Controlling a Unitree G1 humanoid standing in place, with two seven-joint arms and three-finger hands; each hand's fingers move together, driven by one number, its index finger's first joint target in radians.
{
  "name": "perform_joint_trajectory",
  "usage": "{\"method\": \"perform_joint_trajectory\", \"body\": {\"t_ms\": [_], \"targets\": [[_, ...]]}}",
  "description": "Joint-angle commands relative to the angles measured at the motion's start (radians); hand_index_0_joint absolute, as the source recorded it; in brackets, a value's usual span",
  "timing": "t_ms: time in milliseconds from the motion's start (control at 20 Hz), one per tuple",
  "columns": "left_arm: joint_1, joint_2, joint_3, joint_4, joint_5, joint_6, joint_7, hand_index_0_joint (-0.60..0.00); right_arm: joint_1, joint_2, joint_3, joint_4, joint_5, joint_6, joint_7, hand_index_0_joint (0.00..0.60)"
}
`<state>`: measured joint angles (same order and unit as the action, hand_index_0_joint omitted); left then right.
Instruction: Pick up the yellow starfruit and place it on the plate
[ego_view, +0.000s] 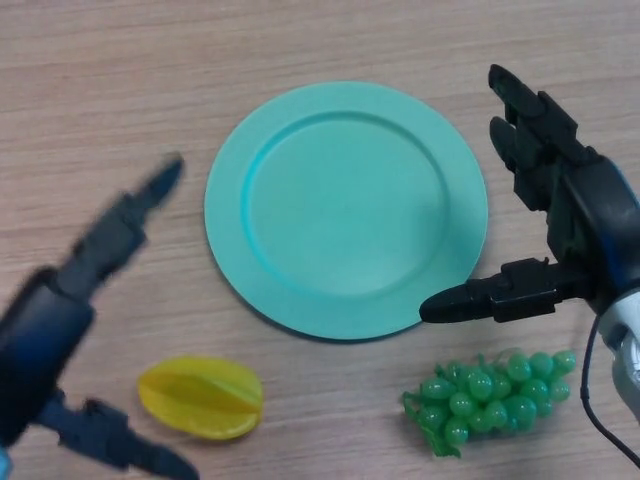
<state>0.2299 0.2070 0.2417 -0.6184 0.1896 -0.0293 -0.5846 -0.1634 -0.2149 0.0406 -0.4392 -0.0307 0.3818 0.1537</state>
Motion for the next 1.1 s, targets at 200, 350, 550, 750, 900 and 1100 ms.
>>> {"method": "perform_joint_trajectory", "body": {"t_ms": [200, 350, 550, 750, 900, 1100], "targets": [[0.019, 0.023, 0.005, 0.044, 0.107, -0.253, -0.002, 0.000, -0.026, -0.018, -0.054, -0.046, 0.026, -0.181, -0.010, 0.000], [0.020, 0.025, 0.014, 0.086, 0.111, -0.268, -0.019, 0.000, -0.023, -0.023, -0.063, -0.066, 0.035, -0.163, -0.014, 0.000], [0.021, 0.024, -0.026, 0.147, 0.148, -0.296, 0.005, -0.197, -0.023, -0.031, -0.072, -0.075, 0.033, -0.153, -0.005, 0.000], [-0.001, 0.052, -0.064, 0.234, 0.252, -0.321, 0.068, -0.600, -0.023, -0.035, -0.073, -0.062, 0.012, -0.171, -0.003, 0.000], [0.032, 0.078, -0.069, 0.285, 0.363, -0.357, 0.017, -0.600, -0.027, -0.032, -0.072, -0.067, 0.018, -0.162, -0.007, 0.000], [0.044, 0.066, -0.062, 0.255, 0.400, -0.254, -0.079, -0.600, -0.022, -0.035, -0.078, -0.090, 0.026, -0.140, -0.007, 0.000]]}}
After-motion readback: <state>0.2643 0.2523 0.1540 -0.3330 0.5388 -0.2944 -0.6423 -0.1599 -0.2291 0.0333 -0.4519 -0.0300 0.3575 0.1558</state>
